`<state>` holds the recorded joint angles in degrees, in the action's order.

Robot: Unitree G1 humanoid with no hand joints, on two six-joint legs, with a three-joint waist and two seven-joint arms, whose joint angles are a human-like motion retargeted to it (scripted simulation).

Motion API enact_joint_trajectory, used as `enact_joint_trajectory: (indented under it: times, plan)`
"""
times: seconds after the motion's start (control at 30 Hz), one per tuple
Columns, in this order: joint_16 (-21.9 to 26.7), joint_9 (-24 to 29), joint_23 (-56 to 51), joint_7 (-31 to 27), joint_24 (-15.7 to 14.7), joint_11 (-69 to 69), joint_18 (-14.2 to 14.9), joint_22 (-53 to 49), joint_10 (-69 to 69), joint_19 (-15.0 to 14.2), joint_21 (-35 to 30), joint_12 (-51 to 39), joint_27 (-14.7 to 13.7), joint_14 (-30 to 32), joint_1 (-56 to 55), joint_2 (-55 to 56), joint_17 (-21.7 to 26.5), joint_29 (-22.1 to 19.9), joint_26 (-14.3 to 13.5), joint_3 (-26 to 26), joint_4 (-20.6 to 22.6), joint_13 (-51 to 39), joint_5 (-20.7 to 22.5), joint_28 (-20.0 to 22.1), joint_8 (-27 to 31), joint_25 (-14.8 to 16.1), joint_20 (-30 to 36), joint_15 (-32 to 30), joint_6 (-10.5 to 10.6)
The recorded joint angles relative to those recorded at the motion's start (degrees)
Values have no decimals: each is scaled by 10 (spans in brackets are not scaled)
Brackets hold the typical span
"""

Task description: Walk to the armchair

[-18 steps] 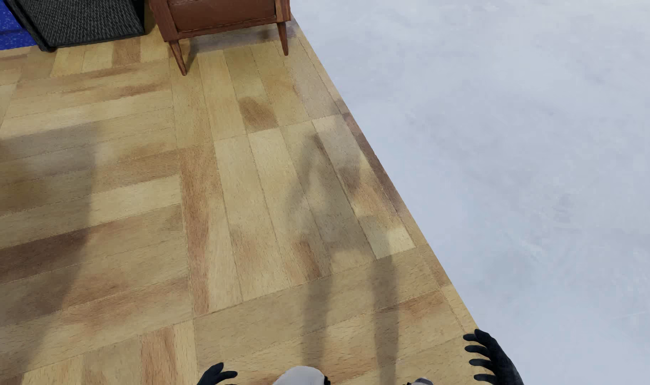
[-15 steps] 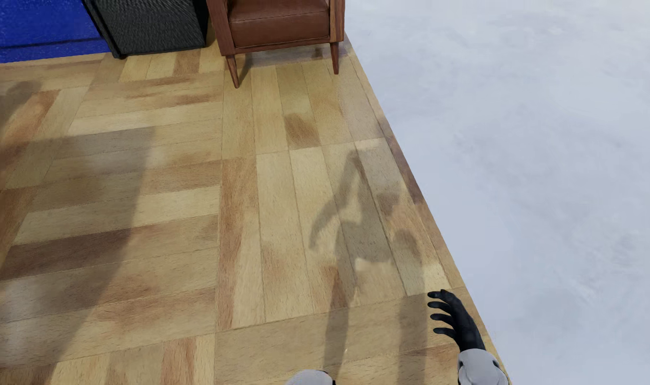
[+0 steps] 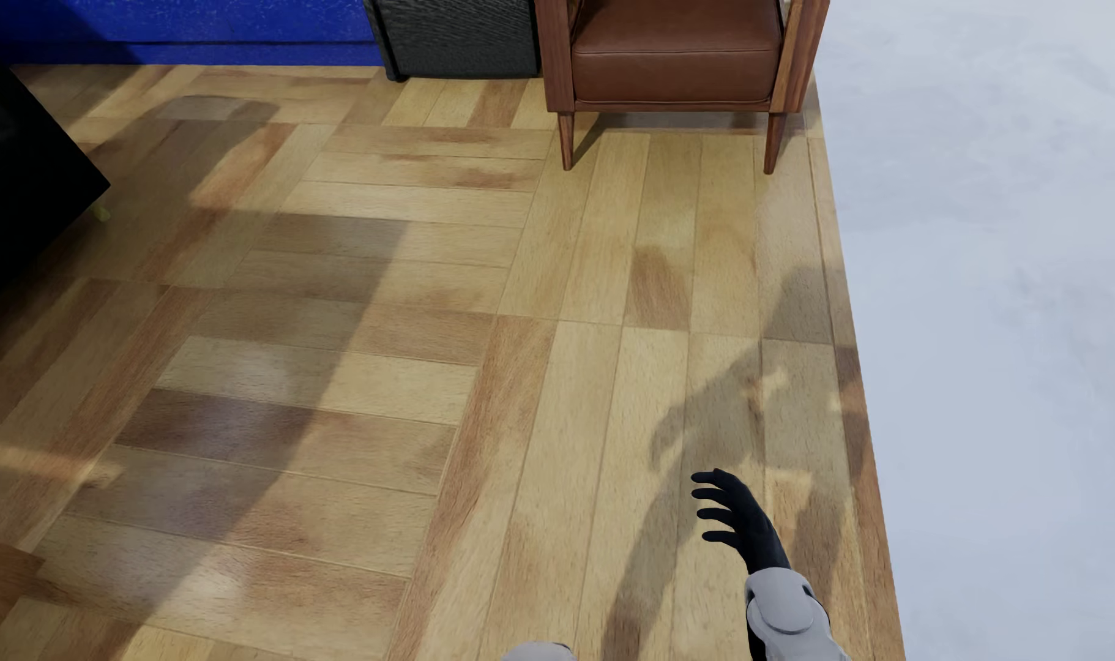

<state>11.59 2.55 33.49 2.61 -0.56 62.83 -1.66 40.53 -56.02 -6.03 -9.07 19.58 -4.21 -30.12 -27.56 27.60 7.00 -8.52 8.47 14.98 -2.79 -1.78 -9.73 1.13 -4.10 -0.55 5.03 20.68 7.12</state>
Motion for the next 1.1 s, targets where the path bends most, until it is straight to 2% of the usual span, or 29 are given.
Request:
enact_joint_trajectory:
  times: [0.03, 0.07, 0.1, 0.13, 0.17, 0.2, 0.27, 0.3, 0.33, 0.37, 0.4, 0.47, 0.5, 0.53, 0.57, 0.6, 0.63, 0.7, 0.73, 0.77, 0.8, 0.87, 0.9, 0.93, 0.97, 1.0, 1.03, 1.07, 1.1]
  plan:
    - [1, 1, 14, -9, -13, 70, 2, 16, 7, 16, 5, -16, -10, -19, 29, 39, -6, 17, 10, -18, 13, 24, 19, 18, 42, -18, 22, -68, -10]
    - [-8, 2, 24, -16, -29, 53, 5, -12, 23, 28, 34, -30, -18, -35, 60, 68, -4, 37, 20, -42, 28, 65, 33, 34, 66, -38, 11, -57, -32]
    - [-32, 1, 31, -23, -42, -74, 5, -54, 19, 38, 53, -52, -26, -52, 80, 80, 19, 53, 23, -61, 42, 111, 37, 48, 77, -56, -10, 8, -56]
    - [-51, -3, 46, -39, -52, -81, -2, -64, -45, -3, 64, -74, -24, -42, 68, 63, 54, 58, 11, -66, 44, 134, 34, 49, 69, -60, -16, 17, -61]
    - [-58, -8, 40, -38, -58, -80, -28, -46, -117, -25, 67, -85, -8, 7, 41, 37, 83, 53, -9, -59, 35, 147, 29, 35, 47, -53, -11, 45, -53]
    - [-56, -14, 44, -16, -60, -99, -44, -34, -150, -2, 68, -74, 16, 53, 22, -2, 87, 36, -27, -43, 21, 138, 24, 5, 26, -38, -15, 63, -47]
    - [-29, -21, -7, 20, -50, -160, -19, -57, -132, -18, 53, -41, 77, 42, -13, -86, 51, -8, -36, 13, 17, 79, 14, -55, -12, 2, -35, 82, -36]
    - [-12, -19, -37, 19, -39, -129, -2, -63, -60, -28, 34, -19, 82, 13, -16, -99, 22, -20, -36, 22, 6, 34, 13, -65, -18, 17, -42, 78, -31]
    - [1, -18, -11, 6, -28, -17, -23, -8, -2, -41, 26, -9, 43, -18, 6, -59, -5, -15, -42, 6, 5, 0, 19, -53, 6, 22, -8, 15, -32]
    - [10, -14, 16, -3, -21, 75, -22, 30, 12, -50, 23, -16, -6, -35, 36, -12, -20, 1, -35, -15, 18, 13, 43, -34, 41, 16, 8, -35, -52]
    - [4, -10, 21, -14, -22, 106, -22, 19, 39, -54, 28, -24, -38, -44, 69, 39, -4, 27, -19, -43, 32, 55, 63, -12, 55, 0, 7, -17, -77]
    - [-20, 9, 5, -40, -16, 7, -22, -28, 77, -62, 65, -62, -33, -63, 142, 115, 25, 74, 15, -103, 53, 138, 67, 43, 49, -40, -8, 25, -113]
    - [-26, 18, 14, -45, -12, -66, -26, -52, 33, -69, 74, -94, -21, -50, 146, 139, 44, 86, 30, -115, 63, 158, 63, 64, 45, -52, -16, -2, -130]
    - [-28, 18, 43, -42, -9, -126, -29, -61, -56, -78, 84, -116, -20, 0, 120, 132, 62, 83, 36, -106, 72, 159, 55, 66, 47, -53, -20, -40, -140]
    - [-30, 21, 68, -34, -8, -124, -35, -47, -151, -59, 81, -129, -19, 89, 80, 108, 86, 68, 35, -82, 62, 146, 48, 51, 29, -43, -15, -66, -123]
    - [-29, 24, 47, -15, -9, -124, -26, -31, -206, 1, 86, -109, -2, 141, 27, 76, 101, 43, 26, -61, 45, 114, 43, 19, 5, -25, -30, -38, -93]
    - [-17, 30, 19, 2, -5, -130, -17, -44, -197, 46, 83, -70, 14, 98, -11, 38, 93, 16, 20, -27, 29, 71, 39, -15, -12, -5, -37, -13, -64]
    - [-9, 9, -27, -2, 23, -104, 4, -42, -30, -22, 49, -7, 16, 18, -44, -10, 45, -21, 8, 16, -8, 7, 25, -41, -26, 21, -49, 24, -18]
    - [-5, -1, 8, 0, 32, -13, -6, 4, 3, -36, 25, 6, -12, 20, -16, 16, 9, -22, 0, 7, 2, -8, 21, -27, 11, 20, -10, -12, -18]
    - [3, -4, 15, -4, 27, 41, -7, 30, 17, -42, -12, -6, -36, 3, 14, 42, 7, -12, 0, -7, 22, 17, 27, -15, 43, 13, 14, -49, -30]
    - [3, 0, 23, -13, 8, 45, -5, 13, 40, -43, 10, -25, -56, -7, 51, 61, 1, 9, 4, -32, 39, 61, 41, -5, 55, -4, 5, -35, -47]
    - [-36, -4, 23, -30, -32, -72, 0, -61, 40, -46, 66, -47, -54, -40, 98, 88, 33, 56, -14, -81, 64, 133, 54, 19, 51, -44, -14, 18, -81]
    - [-52, -3, 53, -39, -45, -73, -16, -59, -38, -12, 77, -82, -49, -24, 83, 67, 57, 67, -30, -75, 64, 151, 53, 17, 39, -51, -11, 12, -78]
    - [-44, -8, 46, -30, -57, -80, -33, -32, -115, 51, 71, -99, -16, 33, 46, 40, 74, 65, -49, -65, 49, 152, 51, -1, 12, -43, 0, 34, -65]
    - [-39, -13, 30, -6, -67, -95, -56, -22, -148, 35, 57, -89, 24, 65, 17, 6, 75, 52, -60, -50, 26, 142, 45, -27, -9, -28, -14, 53, -55]
    - [-37, -20, 32, 15, -70, -122, -63, -35, -148, 39, 53, -69, 50, 62, -6, -34, 60, 34, -57, -21, 7, 123, 44, -51, -27, -12, -25, 65, -43]
    - [-33, -19, 2, 26, -66, -143, -38, -53, -124, 32, 50, -52, 81, 36, -24, -73, 46, 16, -44, 2, 3, 84, 38, -60, -43, 7, -37, 79, -36]
    - [-27, -22, -15, 27, -60, -158, -11, -63, -93, 23, 39, -35, 88, 13, -39, -107, 39, 1, -32, 24, 6, 40, 30, -55, -54, 24, -40, 94, -30]
    - [-16, -21, -33, 23, -53, -132, 8, -69, -41, 10, 33, -18, 71, 9, -47, -123, 23, -8, -22, 31, 10, 6, 24, -37, -56, 37, -29, 101, -24]
